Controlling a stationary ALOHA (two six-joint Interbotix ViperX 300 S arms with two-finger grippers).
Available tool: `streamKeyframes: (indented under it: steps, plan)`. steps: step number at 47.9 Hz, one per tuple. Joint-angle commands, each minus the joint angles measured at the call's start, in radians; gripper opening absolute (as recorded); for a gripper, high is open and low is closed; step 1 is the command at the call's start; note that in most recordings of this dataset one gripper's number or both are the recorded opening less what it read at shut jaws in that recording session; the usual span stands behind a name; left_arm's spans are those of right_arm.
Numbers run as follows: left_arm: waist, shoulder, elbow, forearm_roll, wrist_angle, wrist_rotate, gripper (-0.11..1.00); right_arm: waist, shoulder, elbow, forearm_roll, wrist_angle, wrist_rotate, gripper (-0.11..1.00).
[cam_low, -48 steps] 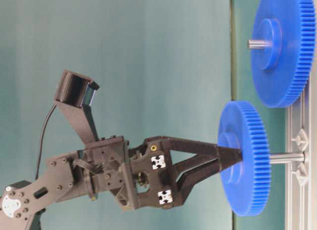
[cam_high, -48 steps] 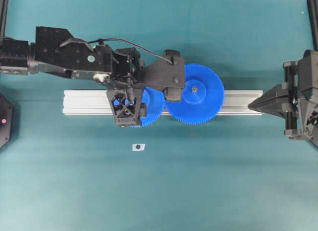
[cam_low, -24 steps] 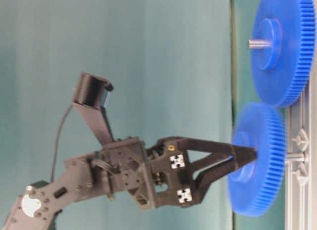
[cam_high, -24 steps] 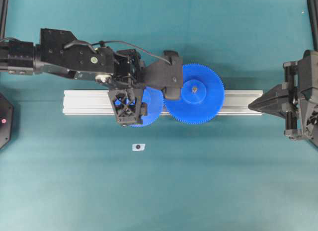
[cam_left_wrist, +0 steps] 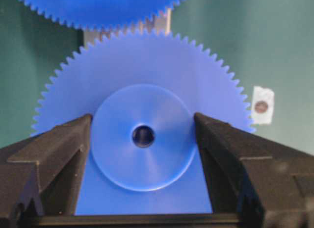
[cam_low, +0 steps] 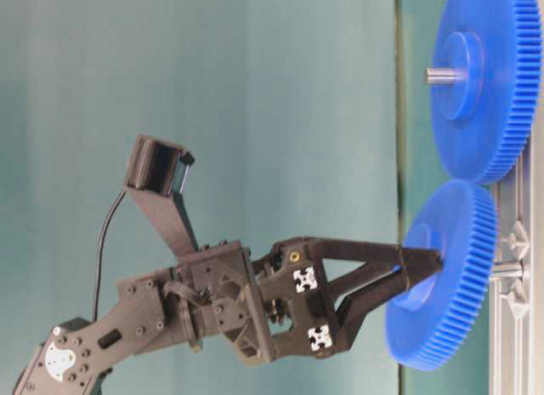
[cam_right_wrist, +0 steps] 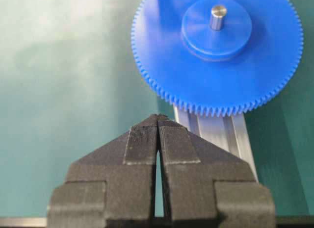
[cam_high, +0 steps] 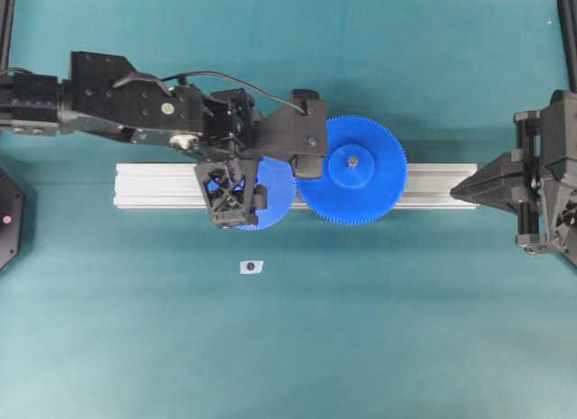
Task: Insert the small gear onto the shaft.
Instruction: 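Align the gear's bore with the shaft tip, meshing with the large gear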
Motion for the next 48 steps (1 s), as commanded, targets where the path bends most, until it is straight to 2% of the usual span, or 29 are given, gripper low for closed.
streamKeyframes:
  steps: [1, 48]
  plan:
    - [0.012, -0.035, 0.002, 0.003, 0.009, -0.002, 0.69, -0.002, 0.003, -0.011, 0.002, -0.003, 0.017, 0.03]
    - [0.018, -0.02, 0.055, 0.002, -0.038, 0.02, 0.69, -0.003, 0.003, -0.005, 0.002, -0.006, 0.02, 0.03]
